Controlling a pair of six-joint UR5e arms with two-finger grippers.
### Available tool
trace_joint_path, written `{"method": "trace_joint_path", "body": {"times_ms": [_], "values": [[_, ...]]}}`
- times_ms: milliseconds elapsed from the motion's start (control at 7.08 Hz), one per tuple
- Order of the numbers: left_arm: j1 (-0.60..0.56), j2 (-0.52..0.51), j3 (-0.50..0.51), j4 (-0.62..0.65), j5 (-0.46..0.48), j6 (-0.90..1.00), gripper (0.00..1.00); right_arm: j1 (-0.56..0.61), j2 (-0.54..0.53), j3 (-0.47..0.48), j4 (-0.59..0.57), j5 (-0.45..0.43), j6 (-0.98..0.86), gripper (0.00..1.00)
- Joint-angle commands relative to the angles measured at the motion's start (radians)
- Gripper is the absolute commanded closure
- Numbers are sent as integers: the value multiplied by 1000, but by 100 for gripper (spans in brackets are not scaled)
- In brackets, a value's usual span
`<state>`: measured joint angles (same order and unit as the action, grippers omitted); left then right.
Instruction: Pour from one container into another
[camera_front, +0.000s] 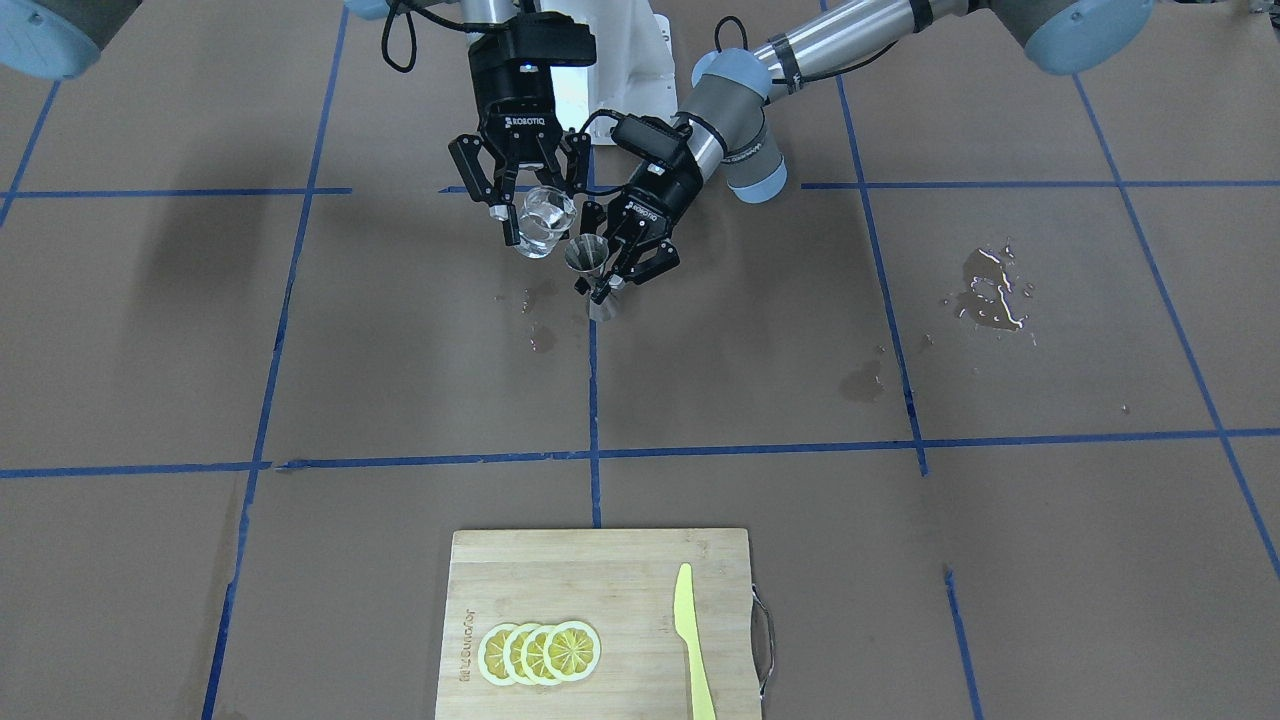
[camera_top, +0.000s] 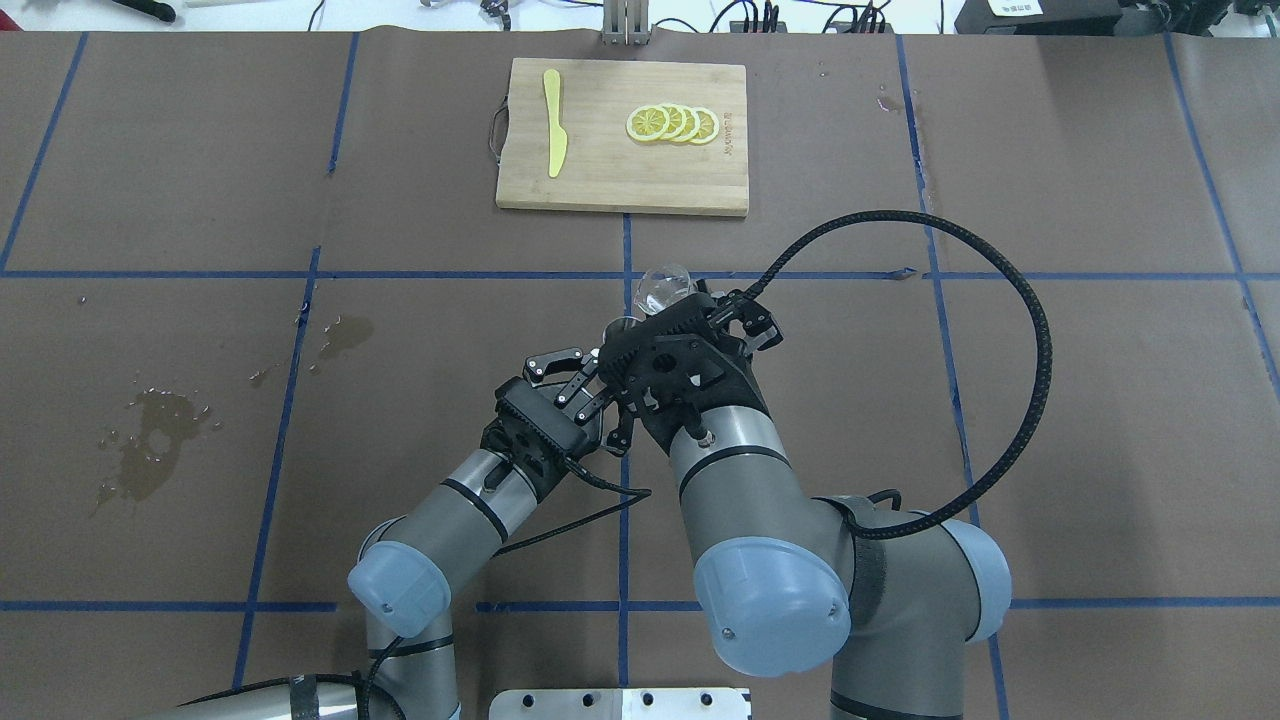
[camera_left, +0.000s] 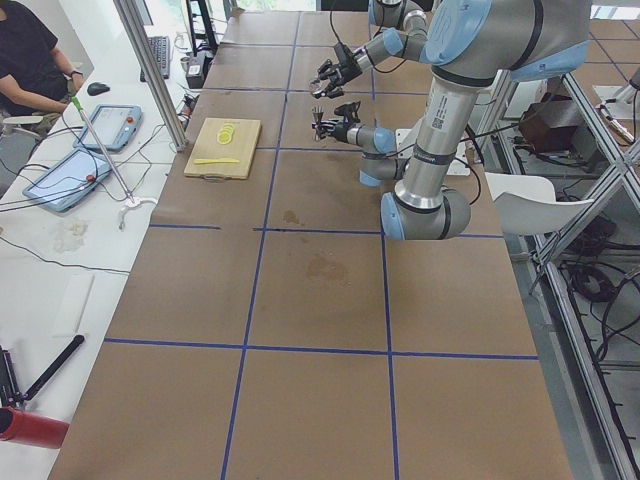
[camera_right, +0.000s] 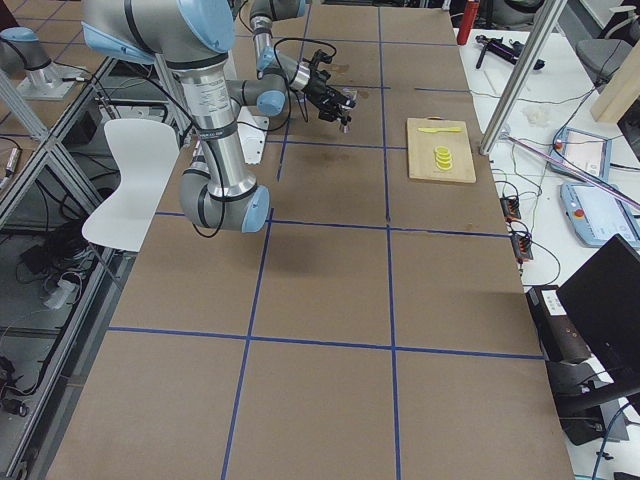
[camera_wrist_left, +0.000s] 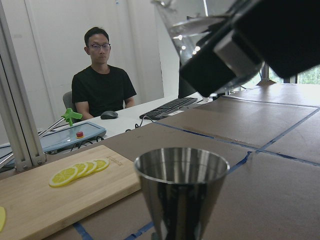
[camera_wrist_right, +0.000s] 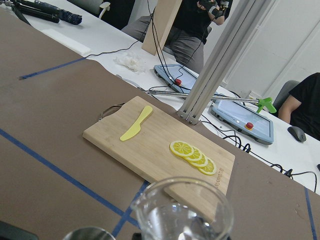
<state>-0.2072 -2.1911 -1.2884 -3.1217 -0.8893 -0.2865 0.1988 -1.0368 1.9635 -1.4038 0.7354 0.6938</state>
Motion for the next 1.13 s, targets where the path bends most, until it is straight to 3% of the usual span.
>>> {"method": "trace_joint_path", "body": {"times_ms": [0, 989], "values": [[0, -6, 1, 2, 3, 0, 100, 1, 1, -3, -26, -13, -25, 100], [0, -27, 8, 17, 3, 1, 100, 2, 4, -5, -32, -33, -247, 100]]}}
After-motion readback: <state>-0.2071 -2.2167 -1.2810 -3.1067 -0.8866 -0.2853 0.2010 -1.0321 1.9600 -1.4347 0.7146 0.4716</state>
